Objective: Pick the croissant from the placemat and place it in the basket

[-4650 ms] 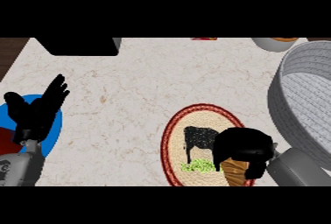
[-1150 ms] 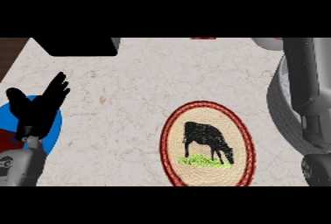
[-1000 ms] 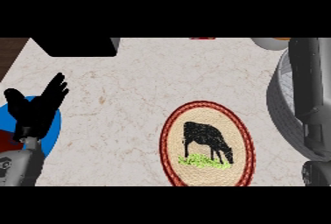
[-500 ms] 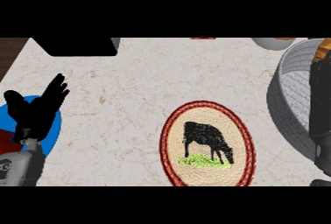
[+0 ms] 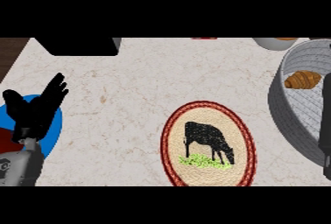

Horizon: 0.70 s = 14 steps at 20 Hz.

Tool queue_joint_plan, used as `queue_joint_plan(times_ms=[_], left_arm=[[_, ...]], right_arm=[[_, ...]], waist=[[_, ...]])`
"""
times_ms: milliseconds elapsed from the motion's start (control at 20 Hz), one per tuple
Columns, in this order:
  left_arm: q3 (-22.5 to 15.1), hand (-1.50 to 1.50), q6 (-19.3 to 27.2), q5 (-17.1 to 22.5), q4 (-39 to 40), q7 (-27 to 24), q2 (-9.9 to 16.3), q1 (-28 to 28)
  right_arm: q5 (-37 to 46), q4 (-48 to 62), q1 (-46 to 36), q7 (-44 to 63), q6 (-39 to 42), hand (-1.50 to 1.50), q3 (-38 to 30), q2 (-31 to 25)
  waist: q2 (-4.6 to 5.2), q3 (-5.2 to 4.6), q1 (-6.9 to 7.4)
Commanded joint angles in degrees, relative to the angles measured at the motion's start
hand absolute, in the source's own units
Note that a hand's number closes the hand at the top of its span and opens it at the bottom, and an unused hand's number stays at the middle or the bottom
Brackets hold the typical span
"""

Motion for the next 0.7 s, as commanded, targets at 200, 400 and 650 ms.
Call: queue_joint_plan(times_ms=[200, 400, 650], left_arm=[[1.7, 0.00, -0.7, 0.2, 1.2, 0.8, 2.1, -1.8], [0.5, 0.00, 1.0, -0.6, 1.0, -1.3, -1.1, 1.0], [1.6, 0.00, -0.4, 0.3, 0.2, -1.5, 0.2, 2.9]], right_arm=[[-0.2, -11.0, 1.7, 4.5, -9.5, -1.50, -3.0, 0.4], [-1.3, -23.4, 4.6, 4.4, -9.8, -1.50, -6.0, 2.1], [-6.9, -45.3, 17.6, 3.0, -3.7, -1.50, -6.4, 11.5]], waist=[[-0.23, 0.02, -0.46], [-0.65, -0.03, -1.60], [-1.10, -0.04, -2.66]])
